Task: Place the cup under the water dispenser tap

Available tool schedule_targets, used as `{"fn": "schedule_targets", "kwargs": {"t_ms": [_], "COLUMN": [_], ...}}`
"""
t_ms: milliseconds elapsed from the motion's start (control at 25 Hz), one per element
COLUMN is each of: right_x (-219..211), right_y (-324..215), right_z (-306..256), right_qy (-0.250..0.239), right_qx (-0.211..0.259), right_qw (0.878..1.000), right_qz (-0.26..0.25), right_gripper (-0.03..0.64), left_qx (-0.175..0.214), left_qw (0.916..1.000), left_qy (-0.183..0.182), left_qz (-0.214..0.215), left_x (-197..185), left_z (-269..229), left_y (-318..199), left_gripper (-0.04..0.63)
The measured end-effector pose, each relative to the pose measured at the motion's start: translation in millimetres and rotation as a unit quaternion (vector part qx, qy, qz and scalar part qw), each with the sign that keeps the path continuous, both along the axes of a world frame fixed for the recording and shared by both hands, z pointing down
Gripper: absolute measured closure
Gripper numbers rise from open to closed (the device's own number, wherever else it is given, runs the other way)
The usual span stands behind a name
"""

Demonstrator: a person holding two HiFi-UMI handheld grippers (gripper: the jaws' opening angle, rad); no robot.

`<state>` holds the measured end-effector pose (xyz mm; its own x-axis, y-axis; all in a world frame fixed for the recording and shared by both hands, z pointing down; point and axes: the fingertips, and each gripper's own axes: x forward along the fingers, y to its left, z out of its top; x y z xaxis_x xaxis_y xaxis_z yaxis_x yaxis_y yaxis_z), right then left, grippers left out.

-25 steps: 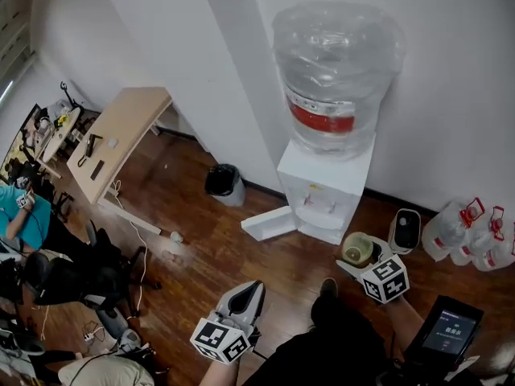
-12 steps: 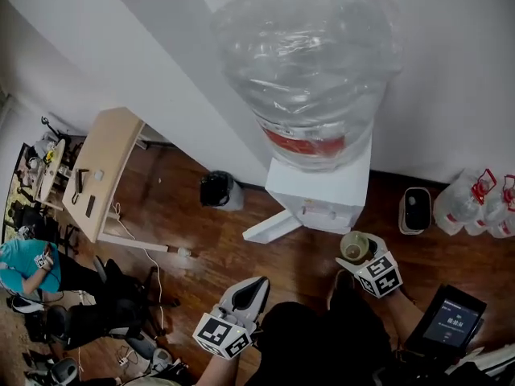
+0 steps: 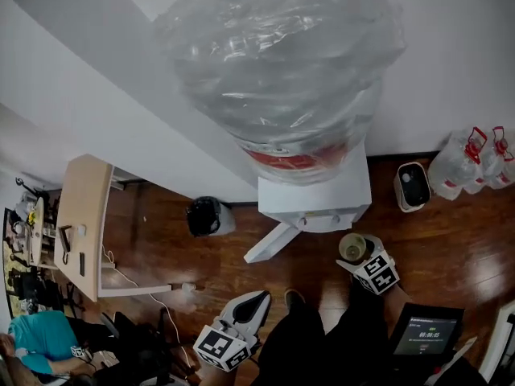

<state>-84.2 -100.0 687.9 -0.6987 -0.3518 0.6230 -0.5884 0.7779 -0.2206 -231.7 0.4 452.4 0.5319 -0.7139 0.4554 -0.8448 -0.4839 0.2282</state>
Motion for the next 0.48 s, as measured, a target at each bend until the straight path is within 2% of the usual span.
{"fn": "schedule_targets", "kwargs": {"t_ms": [160, 280, 480], "right_x": [-7.1, -9.7, -22.9], "right_y": [-12.9, -22.2, -42.8], "right_z": [44.2, 78.2, 122.2], "right_qy": [-0.002, -0.009, -0.014], "right_qx": [-0.01, -0.021, -0.007], "right_qw": [0.998, 0.995, 0.993], "right_qz": [0.061, 0.102, 0.118], "right_gripper": [0.235, 0.235, 0.238], "left_qx": [-0.03, -0.037, -0.036], "left_qw": [0.9986, 0.9969, 0.9925], "left_qy": [-0.009, -0.009, -0.012], "left_qz": [0.042, 0.069, 0.116], "left_x": [-16.0, -15.5, -12.1], "left_z": [28.6, 43.4, 70.3], "left_y": [-8.2, -16.1, -30.5], "left_gripper": [0.595, 0.595, 0.595]}}
